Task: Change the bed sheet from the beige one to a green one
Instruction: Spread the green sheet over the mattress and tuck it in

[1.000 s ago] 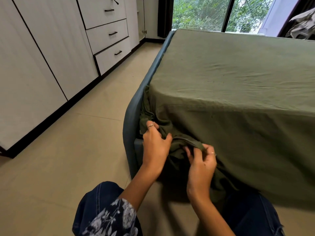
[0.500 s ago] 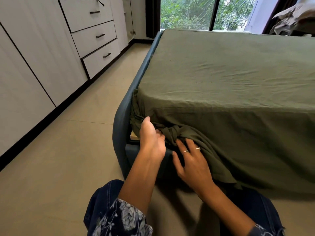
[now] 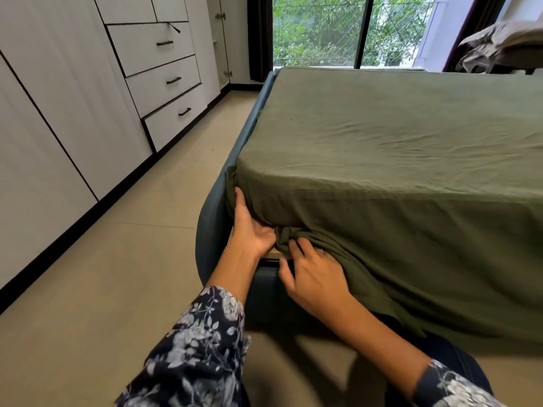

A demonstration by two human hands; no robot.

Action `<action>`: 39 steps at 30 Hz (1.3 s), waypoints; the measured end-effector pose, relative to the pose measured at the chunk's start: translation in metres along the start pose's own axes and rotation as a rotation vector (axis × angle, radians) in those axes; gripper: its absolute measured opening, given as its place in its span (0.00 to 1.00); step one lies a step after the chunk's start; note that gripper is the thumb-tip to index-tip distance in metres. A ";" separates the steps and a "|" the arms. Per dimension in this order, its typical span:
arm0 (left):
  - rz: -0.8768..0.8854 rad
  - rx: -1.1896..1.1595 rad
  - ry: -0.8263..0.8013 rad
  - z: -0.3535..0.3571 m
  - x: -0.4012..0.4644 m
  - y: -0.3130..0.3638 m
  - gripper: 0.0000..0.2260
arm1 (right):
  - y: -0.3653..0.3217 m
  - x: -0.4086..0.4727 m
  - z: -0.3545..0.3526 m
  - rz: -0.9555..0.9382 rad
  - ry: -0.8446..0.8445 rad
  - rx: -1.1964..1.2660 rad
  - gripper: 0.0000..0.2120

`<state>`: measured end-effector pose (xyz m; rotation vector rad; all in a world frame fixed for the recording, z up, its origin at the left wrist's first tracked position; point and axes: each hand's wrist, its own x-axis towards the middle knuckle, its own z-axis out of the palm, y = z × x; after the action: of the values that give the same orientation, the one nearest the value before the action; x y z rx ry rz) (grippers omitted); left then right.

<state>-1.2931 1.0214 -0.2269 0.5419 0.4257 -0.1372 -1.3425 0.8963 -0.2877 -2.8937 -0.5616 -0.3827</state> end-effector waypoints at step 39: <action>0.462 1.109 0.227 -0.014 -0.017 0.015 0.32 | -0.040 0.040 -0.040 1.064 0.037 2.610 0.16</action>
<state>-1.3097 1.0421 -0.2231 1.7422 0.4094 0.1567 -1.3303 0.9381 -0.2336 -0.2995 0.4373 0.3467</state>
